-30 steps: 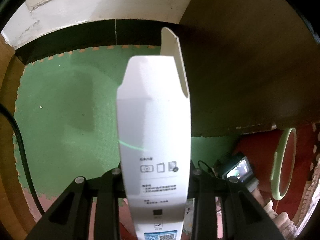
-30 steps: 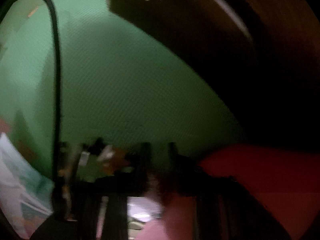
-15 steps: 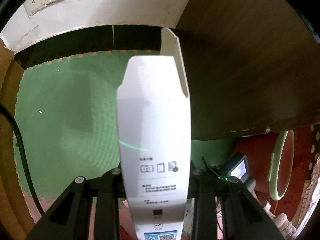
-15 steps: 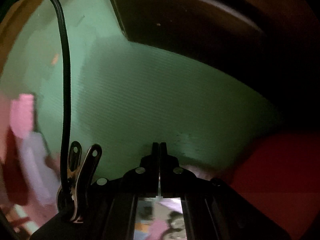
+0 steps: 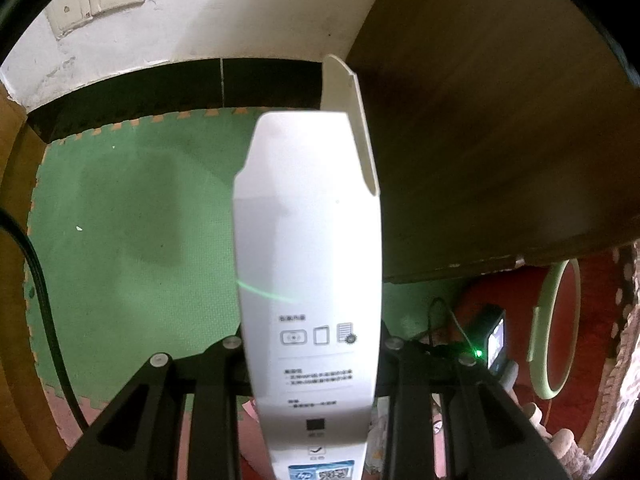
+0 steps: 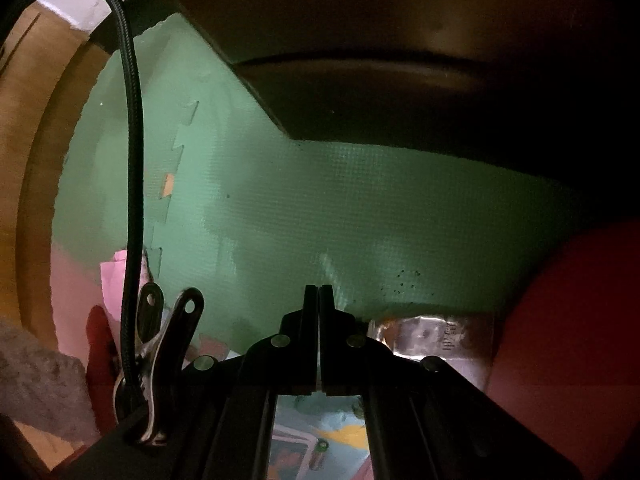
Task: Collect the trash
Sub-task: 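Lower the right tool onto the brown bottle and close on its neck while the left tool holds the box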
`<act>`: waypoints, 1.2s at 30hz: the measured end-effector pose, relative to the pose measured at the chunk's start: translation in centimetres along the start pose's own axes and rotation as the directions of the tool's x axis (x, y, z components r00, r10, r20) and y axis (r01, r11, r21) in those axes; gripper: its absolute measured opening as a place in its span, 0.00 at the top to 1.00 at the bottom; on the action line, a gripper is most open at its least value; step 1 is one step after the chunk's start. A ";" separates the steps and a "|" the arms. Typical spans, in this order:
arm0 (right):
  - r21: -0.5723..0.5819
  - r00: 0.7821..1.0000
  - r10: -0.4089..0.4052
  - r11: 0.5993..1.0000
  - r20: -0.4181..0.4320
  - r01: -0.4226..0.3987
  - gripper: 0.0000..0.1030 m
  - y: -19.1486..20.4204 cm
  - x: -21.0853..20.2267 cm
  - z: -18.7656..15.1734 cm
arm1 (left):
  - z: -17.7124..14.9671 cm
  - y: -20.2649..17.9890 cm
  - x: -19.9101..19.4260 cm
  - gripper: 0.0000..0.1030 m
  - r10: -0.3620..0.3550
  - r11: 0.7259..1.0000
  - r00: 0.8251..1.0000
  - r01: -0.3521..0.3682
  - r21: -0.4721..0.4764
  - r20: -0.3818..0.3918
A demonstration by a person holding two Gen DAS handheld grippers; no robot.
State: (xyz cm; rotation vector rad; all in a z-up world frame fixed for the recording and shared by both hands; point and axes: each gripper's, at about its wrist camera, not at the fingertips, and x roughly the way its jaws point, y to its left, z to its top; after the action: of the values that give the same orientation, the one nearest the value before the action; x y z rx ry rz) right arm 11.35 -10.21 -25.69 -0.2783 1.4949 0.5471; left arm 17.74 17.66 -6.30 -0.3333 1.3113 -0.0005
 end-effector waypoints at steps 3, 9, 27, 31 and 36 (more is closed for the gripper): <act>-0.126 0.993 -0.119 0.985 -0.016 0.116 0.90 1.2 0.6 0.7 | 0.1 0.2 -0.5 0.68 -0.009 1.000 1.000 0.009 -0.010 0.011; -0.294 0.967 -0.231 0.937 -0.110 0.191 0.72 1.9 3.9 -1.6 | -0.3 0.6 -1.1 0.68 -0.011 1.000 1.000 0.011 -0.010 0.024; -0.336 0.964 -0.262 0.913 -0.049 0.231 0.53 0.2 8.1 -0.9 | 0.6 0.8 0.1 0.68 -0.005 1.000 1.000 0.005 -0.016 -0.010; -0.326 0.967 -0.247 0.920 -0.056 0.216 0.52 0.3 8.7 -0.6 | 0.7 0.3 0.4 0.68 -0.006 1.000 1.000 0.006 -0.012 -0.014; -0.274 0.972 -0.225 0.941 -0.068 0.199 0.56 -0.9 7.9 0.3 | 0.8 0.2 0.4 0.68 -0.005 1.000 1.000 0.005 -0.008 -0.012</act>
State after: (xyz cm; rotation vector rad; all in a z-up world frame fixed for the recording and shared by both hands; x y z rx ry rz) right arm 11.93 -9.49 -33.61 -0.6782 1.4630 0.5659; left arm 18.52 17.96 -6.52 -0.3432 1.3225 -0.0014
